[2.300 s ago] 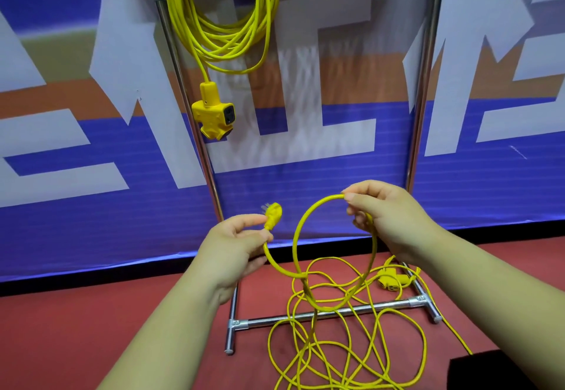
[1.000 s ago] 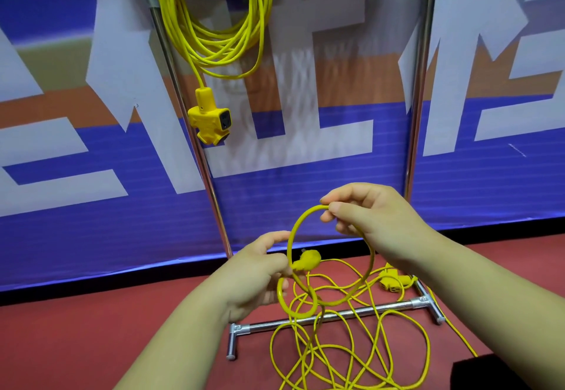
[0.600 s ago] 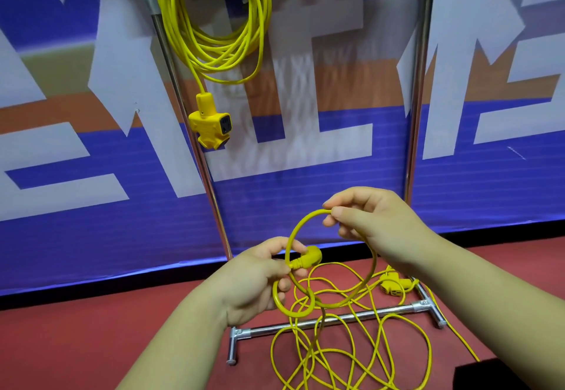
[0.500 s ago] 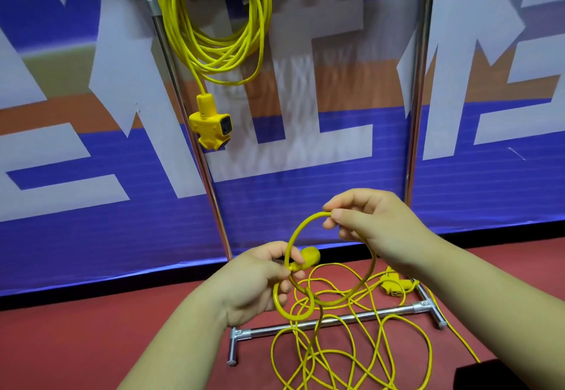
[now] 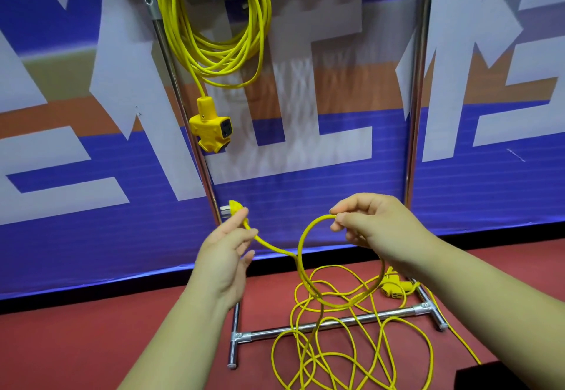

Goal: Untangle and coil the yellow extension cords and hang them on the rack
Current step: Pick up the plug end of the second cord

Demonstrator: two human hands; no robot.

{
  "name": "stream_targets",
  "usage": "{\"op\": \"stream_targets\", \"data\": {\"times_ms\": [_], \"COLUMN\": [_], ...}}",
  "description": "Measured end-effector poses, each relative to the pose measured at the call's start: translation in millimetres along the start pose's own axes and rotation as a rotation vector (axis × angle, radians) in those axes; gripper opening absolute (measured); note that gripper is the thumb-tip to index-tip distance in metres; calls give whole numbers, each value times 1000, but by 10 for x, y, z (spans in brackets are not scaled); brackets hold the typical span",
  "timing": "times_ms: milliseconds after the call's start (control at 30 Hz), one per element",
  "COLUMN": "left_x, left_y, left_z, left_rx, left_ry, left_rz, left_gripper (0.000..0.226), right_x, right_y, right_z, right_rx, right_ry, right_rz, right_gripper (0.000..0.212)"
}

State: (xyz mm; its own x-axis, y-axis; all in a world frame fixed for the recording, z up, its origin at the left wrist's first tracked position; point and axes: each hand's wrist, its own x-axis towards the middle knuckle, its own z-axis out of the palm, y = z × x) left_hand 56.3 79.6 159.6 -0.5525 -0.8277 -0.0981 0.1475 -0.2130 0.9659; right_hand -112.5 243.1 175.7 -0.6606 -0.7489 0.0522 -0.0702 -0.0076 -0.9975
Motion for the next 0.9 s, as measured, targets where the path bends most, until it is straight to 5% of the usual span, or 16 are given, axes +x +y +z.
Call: {"op": "stream_targets", "data": {"times_ms": [233, 500, 667, 900], "left_x": [-1, -92, -151, -242], "left_y": [61, 36, 45, -18], "left_z": [-93, -59, -2, 26], "left_rx": [16, 125, 163, 376], "left_ry": [78, 8, -133, -419], "left_rz": [184, 217, 195, 103], "left_gripper": [64, 35, 20, 30], "right_x": [123, 137, 144, 107], "right_y": [152, 200, 226, 135], "right_z": [-65, -44, -17, 38], "right_rx": [-17, -37, -39, 37], "right_ry": [125, 109, 89, 6], "right_rz": [105, 109, 103, 68], "right_gripper": [17, 18, 19, 11]}}
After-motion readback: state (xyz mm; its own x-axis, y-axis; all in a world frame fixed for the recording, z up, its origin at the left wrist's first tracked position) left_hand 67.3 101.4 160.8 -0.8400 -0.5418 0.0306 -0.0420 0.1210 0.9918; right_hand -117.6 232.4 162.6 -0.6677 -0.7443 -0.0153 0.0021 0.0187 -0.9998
